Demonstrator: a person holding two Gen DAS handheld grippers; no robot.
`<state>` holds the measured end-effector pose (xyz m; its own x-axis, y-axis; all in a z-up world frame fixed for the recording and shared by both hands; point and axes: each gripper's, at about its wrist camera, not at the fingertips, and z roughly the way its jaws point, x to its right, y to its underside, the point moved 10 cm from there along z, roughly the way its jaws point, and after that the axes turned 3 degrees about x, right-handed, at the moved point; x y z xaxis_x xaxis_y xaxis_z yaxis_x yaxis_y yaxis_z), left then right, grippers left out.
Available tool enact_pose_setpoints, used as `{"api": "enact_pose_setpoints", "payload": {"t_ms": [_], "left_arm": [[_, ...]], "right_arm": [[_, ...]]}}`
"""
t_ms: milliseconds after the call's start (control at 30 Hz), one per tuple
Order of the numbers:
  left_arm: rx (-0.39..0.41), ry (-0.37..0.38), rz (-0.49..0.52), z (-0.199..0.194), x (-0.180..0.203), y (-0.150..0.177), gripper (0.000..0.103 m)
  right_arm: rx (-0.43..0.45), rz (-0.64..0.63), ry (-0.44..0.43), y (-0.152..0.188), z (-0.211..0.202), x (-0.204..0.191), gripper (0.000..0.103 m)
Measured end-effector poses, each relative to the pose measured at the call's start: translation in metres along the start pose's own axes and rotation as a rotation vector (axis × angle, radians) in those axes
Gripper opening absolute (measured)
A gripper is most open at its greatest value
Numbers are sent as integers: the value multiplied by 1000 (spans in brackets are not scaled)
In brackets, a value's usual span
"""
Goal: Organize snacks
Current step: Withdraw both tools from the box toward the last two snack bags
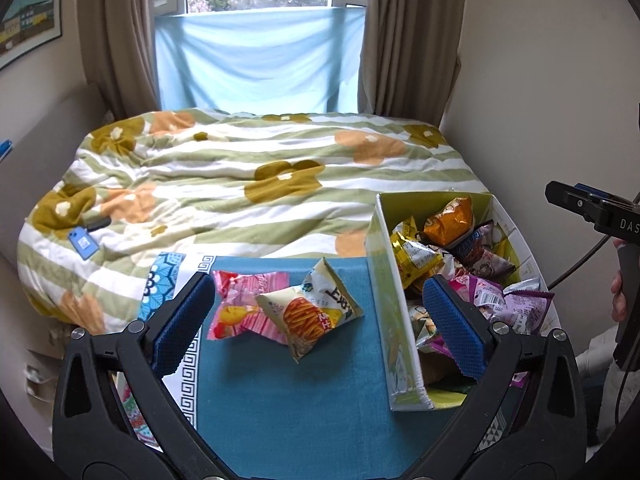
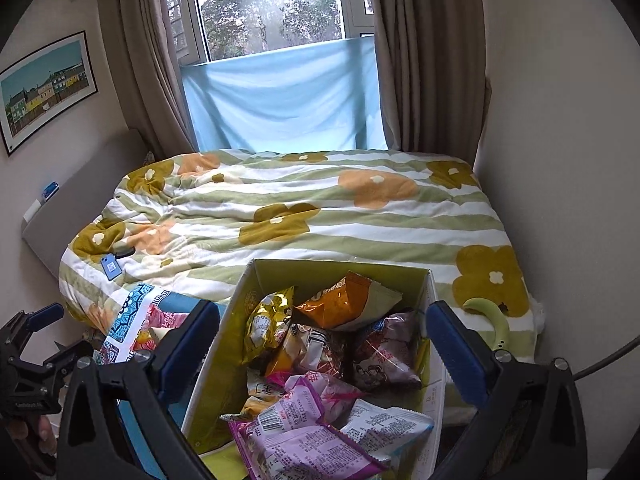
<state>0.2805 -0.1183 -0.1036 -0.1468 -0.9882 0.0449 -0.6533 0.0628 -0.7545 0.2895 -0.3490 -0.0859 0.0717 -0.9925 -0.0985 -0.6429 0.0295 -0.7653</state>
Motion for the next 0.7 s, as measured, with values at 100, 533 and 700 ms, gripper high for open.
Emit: {"api": "enact_pose_setpoints", "payload": {"t_ms": [100,533,700], "left_arm": [[-1,15,5,-6,-23,3,103],[-89,111,32,-10,-131,30,103],[-126,166,71,11,-159,33,103]], "right_arm": [[-9,8,9,8,-6,-16,103],[8,110,53,40,-12,-123,103],[7,146,62,51,-2,-164,103]]}}
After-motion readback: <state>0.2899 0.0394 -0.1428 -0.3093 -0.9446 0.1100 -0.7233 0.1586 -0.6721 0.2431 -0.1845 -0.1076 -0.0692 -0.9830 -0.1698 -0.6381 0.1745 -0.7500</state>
